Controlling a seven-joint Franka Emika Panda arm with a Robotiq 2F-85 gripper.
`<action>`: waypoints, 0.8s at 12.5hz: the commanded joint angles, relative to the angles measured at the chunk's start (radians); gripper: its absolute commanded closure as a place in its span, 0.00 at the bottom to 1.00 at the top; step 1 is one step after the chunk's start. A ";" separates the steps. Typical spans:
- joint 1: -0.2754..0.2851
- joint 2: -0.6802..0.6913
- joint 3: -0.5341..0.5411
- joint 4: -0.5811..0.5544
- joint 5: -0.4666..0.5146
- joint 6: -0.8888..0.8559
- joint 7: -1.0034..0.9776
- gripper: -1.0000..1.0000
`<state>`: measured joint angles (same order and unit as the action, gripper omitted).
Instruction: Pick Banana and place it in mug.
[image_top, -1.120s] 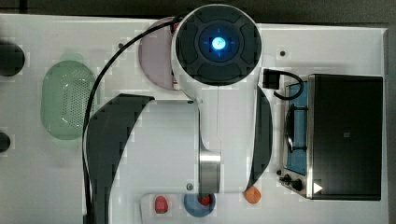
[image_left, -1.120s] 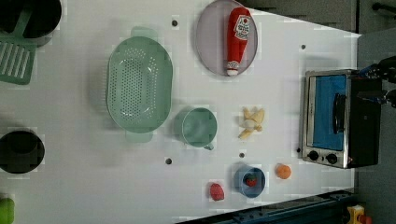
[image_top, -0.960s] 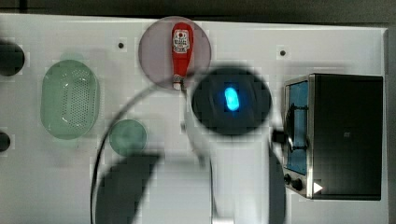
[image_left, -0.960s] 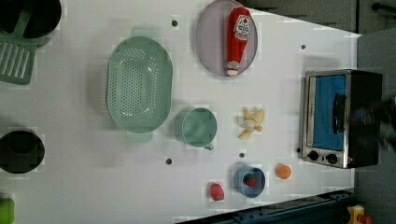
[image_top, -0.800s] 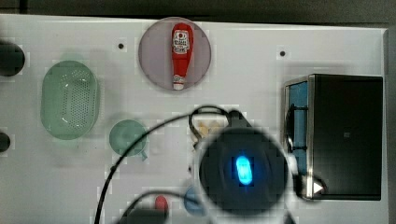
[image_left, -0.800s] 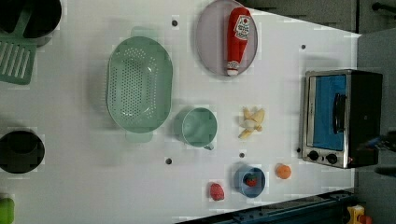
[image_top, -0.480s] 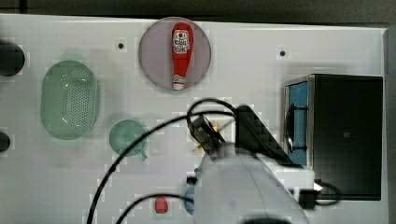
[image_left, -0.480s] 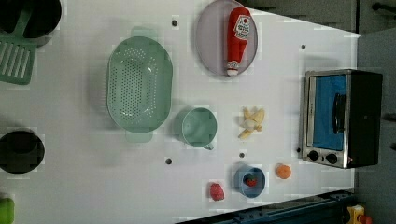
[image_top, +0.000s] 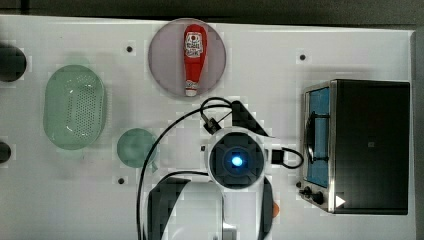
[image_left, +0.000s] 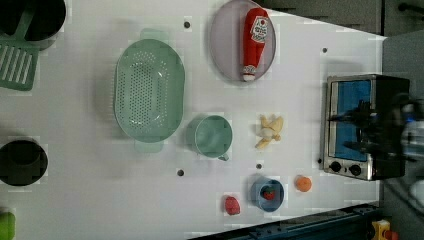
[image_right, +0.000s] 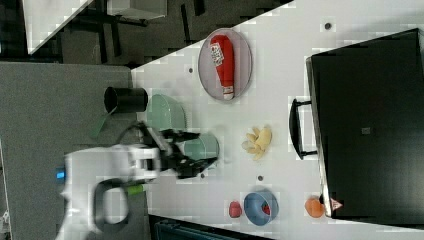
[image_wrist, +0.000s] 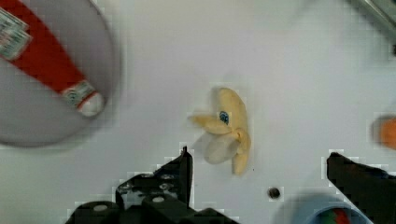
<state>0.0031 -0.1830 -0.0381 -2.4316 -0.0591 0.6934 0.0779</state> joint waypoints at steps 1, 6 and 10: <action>-0.001 0.087 -0.009 -0.055 0.007 0.151 -0.012 0.00; -0.002 0.324 -0.011 -0.061 0.015 0.328 -0.012 0.00; -0.001 0.450 -0.004 -0.061 0.015 0.490 -0.012 0.00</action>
<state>-0.0048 0.2908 -0.0496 -2.4785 -0.0436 1.1240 0.0714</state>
